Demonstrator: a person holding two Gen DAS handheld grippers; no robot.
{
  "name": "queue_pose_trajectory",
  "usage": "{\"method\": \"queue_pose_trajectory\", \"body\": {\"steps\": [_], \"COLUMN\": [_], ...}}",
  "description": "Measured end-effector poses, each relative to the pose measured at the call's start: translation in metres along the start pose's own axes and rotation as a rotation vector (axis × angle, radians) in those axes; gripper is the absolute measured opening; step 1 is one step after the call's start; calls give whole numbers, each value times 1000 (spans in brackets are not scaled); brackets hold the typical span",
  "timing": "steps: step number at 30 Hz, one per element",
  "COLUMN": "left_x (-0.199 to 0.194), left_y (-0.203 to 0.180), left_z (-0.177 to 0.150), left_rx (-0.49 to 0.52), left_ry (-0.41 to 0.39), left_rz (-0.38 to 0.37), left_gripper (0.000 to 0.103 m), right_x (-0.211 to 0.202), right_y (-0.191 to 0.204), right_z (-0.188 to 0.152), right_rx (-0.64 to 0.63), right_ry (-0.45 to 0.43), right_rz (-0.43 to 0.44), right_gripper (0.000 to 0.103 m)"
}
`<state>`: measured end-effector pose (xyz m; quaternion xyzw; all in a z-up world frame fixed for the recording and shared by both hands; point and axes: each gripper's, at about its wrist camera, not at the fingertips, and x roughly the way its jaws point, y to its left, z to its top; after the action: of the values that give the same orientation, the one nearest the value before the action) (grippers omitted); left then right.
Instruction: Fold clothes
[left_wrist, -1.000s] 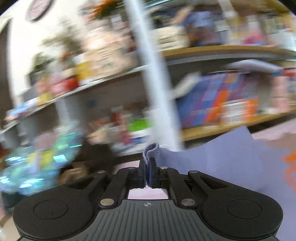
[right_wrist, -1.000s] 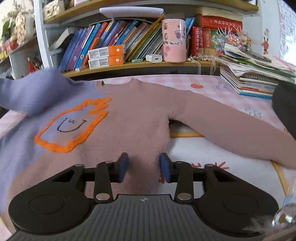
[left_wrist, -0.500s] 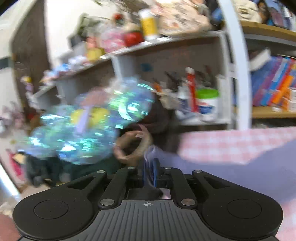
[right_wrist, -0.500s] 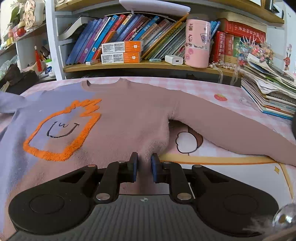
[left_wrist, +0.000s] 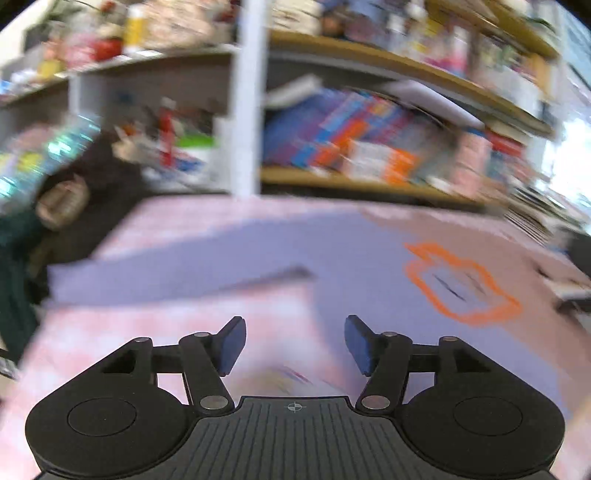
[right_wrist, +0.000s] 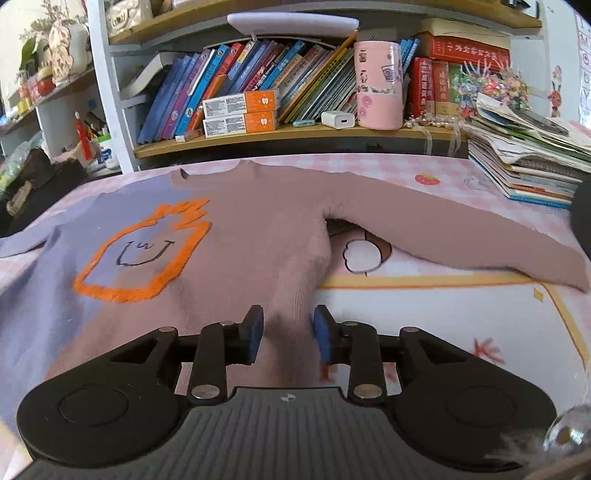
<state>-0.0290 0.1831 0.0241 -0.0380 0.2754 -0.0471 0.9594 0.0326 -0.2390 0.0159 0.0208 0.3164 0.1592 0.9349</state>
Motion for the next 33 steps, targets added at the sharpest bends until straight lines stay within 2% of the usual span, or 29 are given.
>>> {"method": "queue_pose_trajectory", "body": {"steps": [2,4,8,11,12,13,14,16,19,22,25,27,33], "left_x": [-3,-6,-7,-14,-16,-17,-15,-13,-28,-46,-30,-23,-26], "left_y": [-16,-25,-30,-35,-37,-39,-39,-36,-34,-34,-30,-27,-29], "left_z": [-11,-19,-36,-47,-48,-49,-49,-50,-41,-30,-40,-52,-50], "left_rx": [-7,-27,-81,-113,-115,-121,-142,-196,-216,-215,-194,-219,-186], "left_ry": [12,18,55,40,40,42,55,46,-32,-109,11,50,22], "left_rz": [-49,-64,-31,-41,-52,-72,-122,-174,-190,-192,-127,-122,-98], "left_gripper": [63,66,66,64,55,40,10,4,4,5,5,9,18], "right_x": [-15,-31,-50,-53,-53,-53,-52,-51,-48,-51,-58,-62,-73], "right_y": [-1,0,5,9,10,11,12,13,11,12,16,17,19], "right_z": [-6,-14,-32,-40,-41,-42,-43,-43,-42,-41,-41,-39,-30], "right_rx": [10,14,13,8,7,5,4,-3,7,5,-3,-9,-8], "right_ry": [-11,-23,-13,6,9,12,14,17,8,-18,-32,-44,-90], "right_rz": [14,24,51,58,56,54,53,64,77,69,93,89,95], "right_gripper": [29,29,30,32,32,32,29,18,12,12,12,12,12]}}
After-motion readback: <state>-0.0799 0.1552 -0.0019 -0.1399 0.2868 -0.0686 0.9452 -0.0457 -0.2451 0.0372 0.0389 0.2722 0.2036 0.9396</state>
